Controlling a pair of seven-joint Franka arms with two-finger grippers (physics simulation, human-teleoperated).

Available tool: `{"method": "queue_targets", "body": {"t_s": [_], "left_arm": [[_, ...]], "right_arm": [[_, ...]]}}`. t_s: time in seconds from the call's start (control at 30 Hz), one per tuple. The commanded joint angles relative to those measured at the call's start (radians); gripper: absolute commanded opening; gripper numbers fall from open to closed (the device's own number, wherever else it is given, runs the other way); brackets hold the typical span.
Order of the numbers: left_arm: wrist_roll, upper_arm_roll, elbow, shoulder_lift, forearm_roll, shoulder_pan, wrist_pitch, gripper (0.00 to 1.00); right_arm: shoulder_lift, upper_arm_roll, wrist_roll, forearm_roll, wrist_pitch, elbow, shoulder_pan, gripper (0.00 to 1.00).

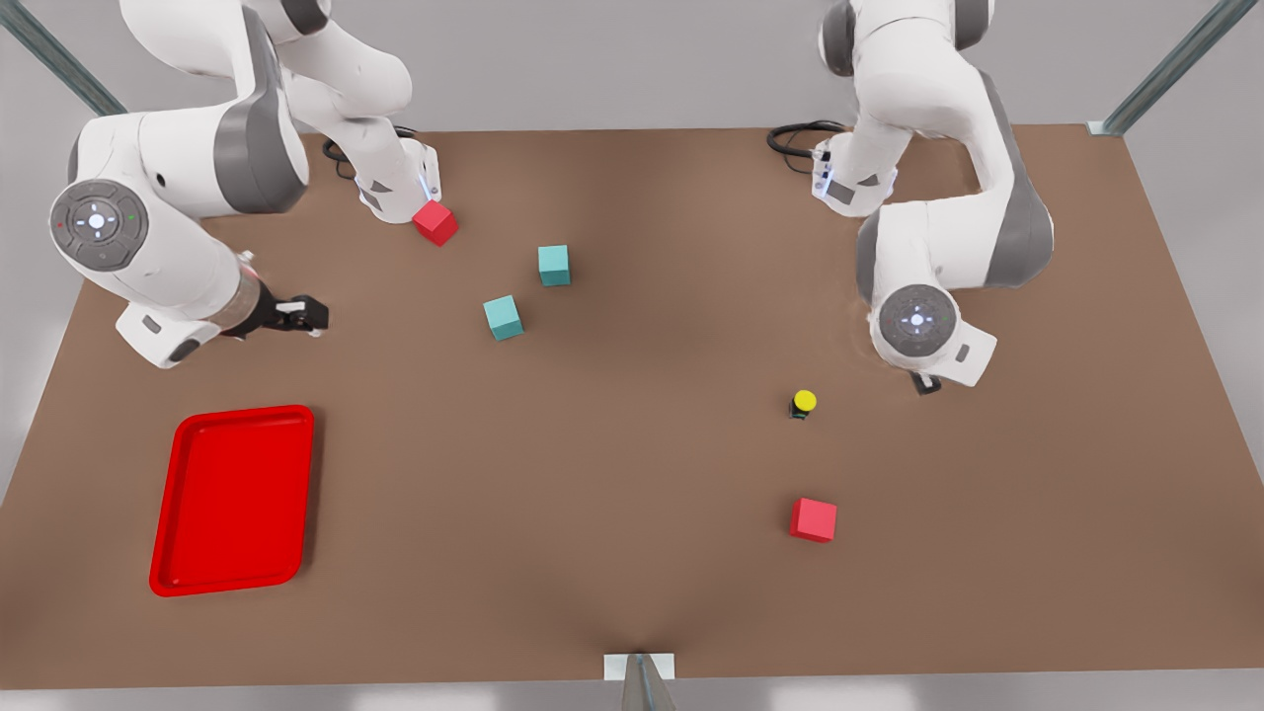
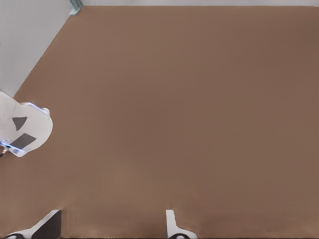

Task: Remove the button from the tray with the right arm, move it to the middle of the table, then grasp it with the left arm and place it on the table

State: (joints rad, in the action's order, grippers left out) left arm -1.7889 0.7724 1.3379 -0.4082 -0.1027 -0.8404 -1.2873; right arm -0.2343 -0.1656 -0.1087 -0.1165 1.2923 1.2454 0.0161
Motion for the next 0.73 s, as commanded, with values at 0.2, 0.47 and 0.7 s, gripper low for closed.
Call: {"method": "queue_targets", "body": {"t_s": [0.2,0.47,0.7], "left_arm": [[1.793,-0.762,0.213,0.36,0.179,0.633,-0.181,1.0],[1.933,-0.763,0.28,0.431,0.17,0.633,-0.172,1.0],[1.932,-0.763,0.28,0.425,0.17,0.635,-0.162,1.0]], "right_arm": [[0.0,-0.002,0.02,-0.022,0.108,-0.004,-0.044,1.0],[0.0,-0.008,0.006,-0.034,0.13,0.0,-0.03,1.0],[0.0,-0.009,0.006,-0.038,0.13,0.002,-0.03,1.0]]}}
